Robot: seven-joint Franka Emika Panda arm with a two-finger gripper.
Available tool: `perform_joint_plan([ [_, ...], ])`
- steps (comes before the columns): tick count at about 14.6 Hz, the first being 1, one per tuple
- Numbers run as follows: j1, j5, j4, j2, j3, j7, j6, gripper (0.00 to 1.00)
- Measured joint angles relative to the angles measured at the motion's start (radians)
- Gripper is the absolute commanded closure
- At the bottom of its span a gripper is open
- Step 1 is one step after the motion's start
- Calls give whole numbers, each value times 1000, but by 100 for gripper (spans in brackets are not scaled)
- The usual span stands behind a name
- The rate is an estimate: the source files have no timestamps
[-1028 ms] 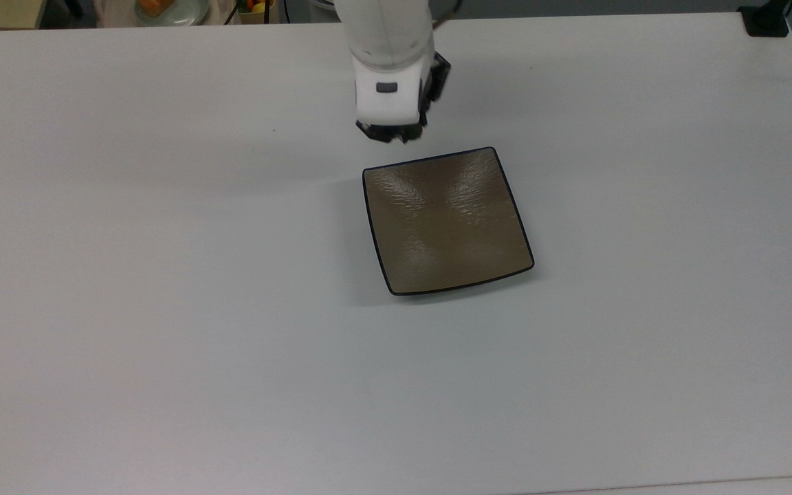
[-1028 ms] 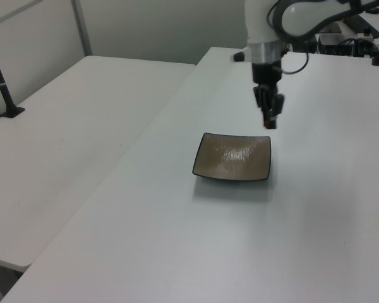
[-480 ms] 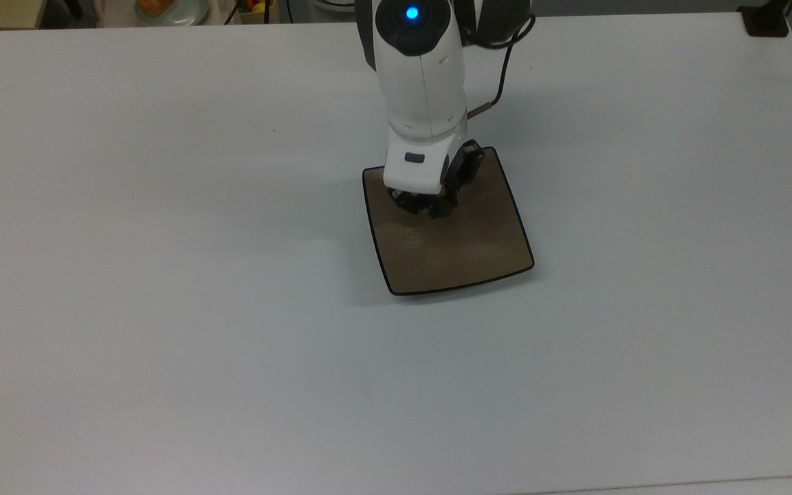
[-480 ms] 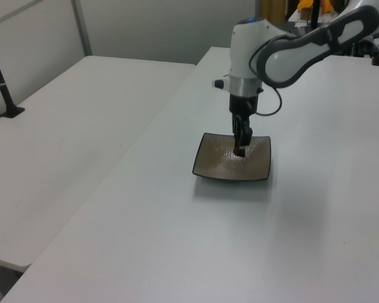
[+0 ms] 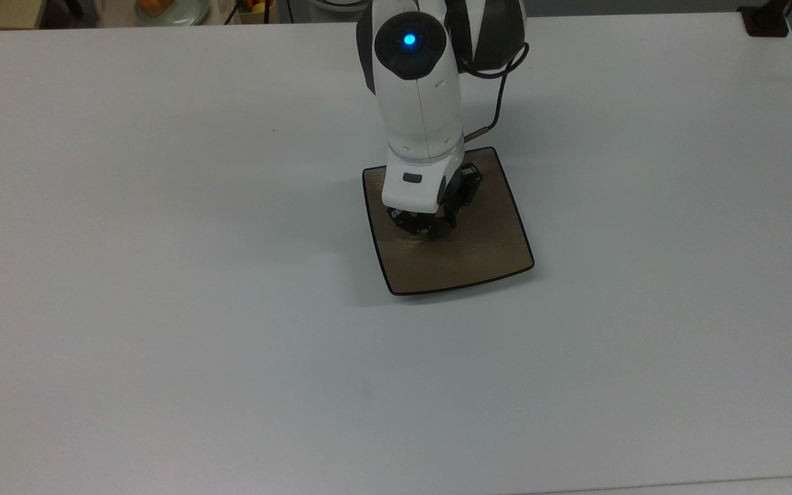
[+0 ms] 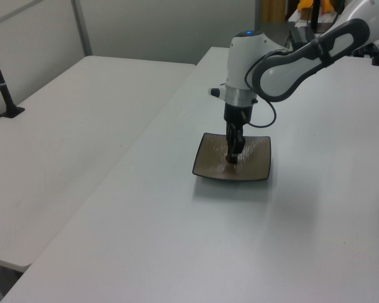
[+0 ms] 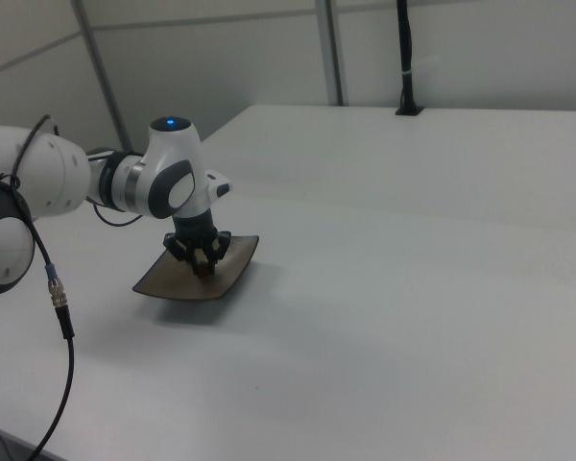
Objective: Strawberries on a ceramic plate
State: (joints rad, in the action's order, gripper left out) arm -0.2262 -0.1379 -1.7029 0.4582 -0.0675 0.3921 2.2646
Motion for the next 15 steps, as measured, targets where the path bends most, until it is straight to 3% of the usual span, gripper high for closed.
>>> perform_joint_plan([
  [1, 0, 0, 0, 3, 0, 0, 0, 49],
  [2, 0, 0, 0, 3, 0, -1, 0, 41],
  [3, 0, 0, 1, 3, 0, -1, 0, 11],
  [4, 0, 0, 2, 3, 0, -2, 0, 0],
  [10, 0, 0, 30, -19, 0, -23, 0, 0],
  [15, 3, -1, 42, -129, 2, -190, -103, 0],
])
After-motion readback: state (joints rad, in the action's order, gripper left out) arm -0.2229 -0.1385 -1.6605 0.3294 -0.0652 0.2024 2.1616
